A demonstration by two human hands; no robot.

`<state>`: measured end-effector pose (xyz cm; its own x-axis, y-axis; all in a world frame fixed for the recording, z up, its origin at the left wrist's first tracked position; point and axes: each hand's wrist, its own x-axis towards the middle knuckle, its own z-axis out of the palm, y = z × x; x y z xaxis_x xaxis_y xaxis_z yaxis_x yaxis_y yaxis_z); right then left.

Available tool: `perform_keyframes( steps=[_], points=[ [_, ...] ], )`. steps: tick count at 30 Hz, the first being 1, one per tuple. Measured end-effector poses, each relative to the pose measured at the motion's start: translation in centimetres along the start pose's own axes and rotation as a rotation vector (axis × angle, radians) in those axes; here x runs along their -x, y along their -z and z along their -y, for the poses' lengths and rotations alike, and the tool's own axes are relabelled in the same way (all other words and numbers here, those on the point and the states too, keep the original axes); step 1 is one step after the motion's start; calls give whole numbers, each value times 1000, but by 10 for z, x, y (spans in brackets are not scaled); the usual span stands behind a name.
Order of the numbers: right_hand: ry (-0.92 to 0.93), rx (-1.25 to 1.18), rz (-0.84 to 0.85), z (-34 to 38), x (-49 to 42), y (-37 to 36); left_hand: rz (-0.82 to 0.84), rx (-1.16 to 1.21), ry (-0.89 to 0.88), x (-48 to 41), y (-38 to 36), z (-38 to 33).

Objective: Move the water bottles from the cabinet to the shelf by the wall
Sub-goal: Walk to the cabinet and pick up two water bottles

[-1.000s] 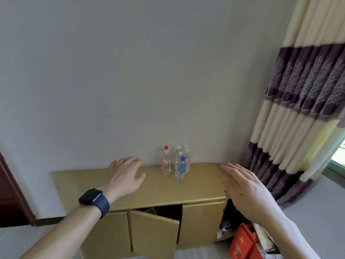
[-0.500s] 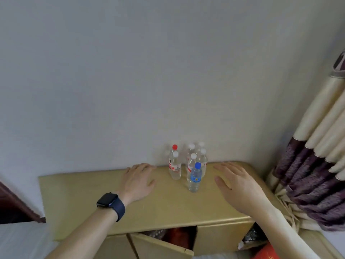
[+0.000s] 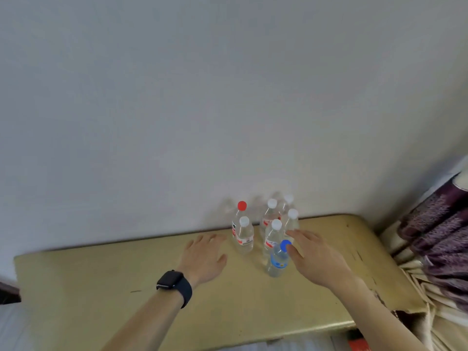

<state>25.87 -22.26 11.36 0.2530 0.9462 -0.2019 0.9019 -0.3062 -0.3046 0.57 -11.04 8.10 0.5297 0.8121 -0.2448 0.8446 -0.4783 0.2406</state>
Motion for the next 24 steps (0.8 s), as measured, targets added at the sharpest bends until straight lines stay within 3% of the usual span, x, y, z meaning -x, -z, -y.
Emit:
perform_keyframes(
  steps=[12, 17, 24],
  points=[
    [-412, 198, 134, 22, -118, -48, 150, -18, -137, -137, -42, -4],
    [-423, 269, 217, 26, -157, -70, 151, -13, -66, -160, -58, -13],
    [-341, 277, 174, 14, -167, -86, 130, -78, 38, -170, -71, -37]
  ],
)
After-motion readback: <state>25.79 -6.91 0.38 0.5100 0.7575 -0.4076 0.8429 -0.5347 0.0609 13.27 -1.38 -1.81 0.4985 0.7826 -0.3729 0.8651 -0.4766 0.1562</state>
